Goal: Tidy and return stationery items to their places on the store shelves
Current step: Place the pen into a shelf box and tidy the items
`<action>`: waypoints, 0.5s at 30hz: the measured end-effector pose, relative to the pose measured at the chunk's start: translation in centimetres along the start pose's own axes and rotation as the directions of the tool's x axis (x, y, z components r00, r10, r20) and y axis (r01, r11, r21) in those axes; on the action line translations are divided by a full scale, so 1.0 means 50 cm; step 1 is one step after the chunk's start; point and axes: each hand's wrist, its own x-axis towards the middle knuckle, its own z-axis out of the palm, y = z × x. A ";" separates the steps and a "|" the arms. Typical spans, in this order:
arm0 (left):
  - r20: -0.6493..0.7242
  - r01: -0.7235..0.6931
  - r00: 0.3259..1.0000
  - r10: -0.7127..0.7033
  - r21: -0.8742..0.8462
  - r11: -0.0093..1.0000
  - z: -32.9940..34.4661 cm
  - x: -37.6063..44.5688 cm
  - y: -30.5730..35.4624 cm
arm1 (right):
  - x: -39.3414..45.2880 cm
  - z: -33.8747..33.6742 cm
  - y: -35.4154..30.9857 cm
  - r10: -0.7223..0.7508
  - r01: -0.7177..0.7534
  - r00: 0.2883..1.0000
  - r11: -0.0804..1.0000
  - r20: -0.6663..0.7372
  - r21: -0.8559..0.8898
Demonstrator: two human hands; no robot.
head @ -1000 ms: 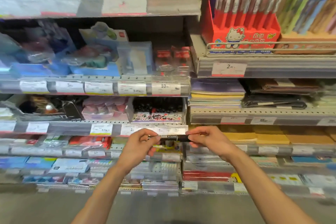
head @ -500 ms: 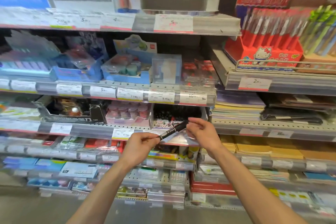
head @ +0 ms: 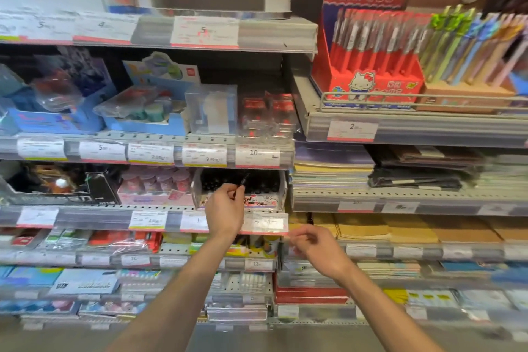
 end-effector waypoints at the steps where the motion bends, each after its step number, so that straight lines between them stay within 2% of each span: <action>1: -0.004 -0.045 0.999 0.045 0.040 0.998 0.011 0.005 0.001 | -0.003 -0.009 0.013 0.009 -0.009 1.000 1.000 0.018 -0.009; 4: 0.031 -0.175 0.985 0.172 0.242 0.954 0.029 0.022 -0.009 | -0.005 -0.032 0.045 0.023 -0.021 0.999 0.998 0.038 -0.061; 7: 0.137 -0.298 0.954 0.265 0.392 0.870 0.032 0.030 -0.018 | -0.002 -0.048 0.064 0.028 -0.029 1.000 0.994 -0.012 -0.106; 11: 0.260 -0.432 0.900 0.349 0.436 0.789 0.033 0.034 -0.033 | 0.016 -0.060 0.084 0.025 -0.044 0.996 0.976 -0.091 -0.214; 15: 0.306 -0.460 0.884 0.353 0.435 0.774 0.046 0.052 -0.022 | 0.031 -0.067 0.101 -0.013 -0.037 0.992 0.924 -0.128 -0.381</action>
